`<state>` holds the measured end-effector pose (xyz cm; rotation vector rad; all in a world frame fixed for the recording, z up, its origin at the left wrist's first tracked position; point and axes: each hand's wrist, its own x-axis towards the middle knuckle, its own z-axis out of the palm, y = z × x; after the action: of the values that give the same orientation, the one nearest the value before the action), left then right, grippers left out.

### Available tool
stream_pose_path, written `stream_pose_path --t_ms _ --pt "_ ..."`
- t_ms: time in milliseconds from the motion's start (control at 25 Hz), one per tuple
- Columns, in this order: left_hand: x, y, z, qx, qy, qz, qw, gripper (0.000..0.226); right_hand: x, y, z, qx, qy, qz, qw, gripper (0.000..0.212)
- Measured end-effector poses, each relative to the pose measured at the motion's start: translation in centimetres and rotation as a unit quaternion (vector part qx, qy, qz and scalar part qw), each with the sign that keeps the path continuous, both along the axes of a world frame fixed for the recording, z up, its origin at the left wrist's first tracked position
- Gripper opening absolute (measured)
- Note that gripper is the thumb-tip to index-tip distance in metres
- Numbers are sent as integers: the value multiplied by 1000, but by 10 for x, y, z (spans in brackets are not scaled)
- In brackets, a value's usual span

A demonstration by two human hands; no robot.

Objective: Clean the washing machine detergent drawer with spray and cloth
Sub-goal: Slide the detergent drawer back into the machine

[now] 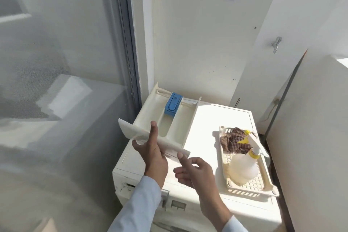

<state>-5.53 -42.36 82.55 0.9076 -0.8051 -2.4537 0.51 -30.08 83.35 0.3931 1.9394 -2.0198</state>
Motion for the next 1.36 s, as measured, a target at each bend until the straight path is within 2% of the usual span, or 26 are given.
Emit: stream_pose_path --t_ms 120,240,320,440,600,680,760,920,1040,1160,1280,1360 --pt "17 -20 -2 25 1 -27 999 115 9 -43 -19 -94 -54 -79 991 69" --pt "31 -43 -9 29 -10 -74 997 105 17 -81 -26 -190 -47 -120 973 64" --pt "45 -50 -17 14 -30 -114 993 107 22 -97 -28 -227 -42 -151 961 67" --pt "65 -61 -28 -2 -72 -167 983 106 34 -113 -34 -245 -53 -198 947 76" --pt "96 -91 -50 -9 -105 -252 962 105 58 -121 -55 -221 -72 -242 942 82" --pt "120 -106 -66 -19 -108 -288 951 89 72 -124 -68 -213 -77 -245 943 87" --pt "146 -115 -83 -26 -112 -273 955 69 95 -128 -84 -210 -91 -238 944 86" --pt "202 -120 -120 -47 -147 -225 962 52 154 -142 -120 -218 -127 -250 935 81" --pt "231 -122 -143 -53 -147 -211 965 57 179 -144 -139 -233 -138 -258 927 94" --pt "247 -120 -151 -66 -132 -202 968 70 193 -141 -146 -237 -129 -255 928 93" --pt "266 -118 -159 -78 -144 -184 969 53 213 -143 -156 -237 -141 -259 926 94" --pt "280 -117 -165 -78 -159 -172 969 50 226 -145 -164 -232 -160 -265 922 90"
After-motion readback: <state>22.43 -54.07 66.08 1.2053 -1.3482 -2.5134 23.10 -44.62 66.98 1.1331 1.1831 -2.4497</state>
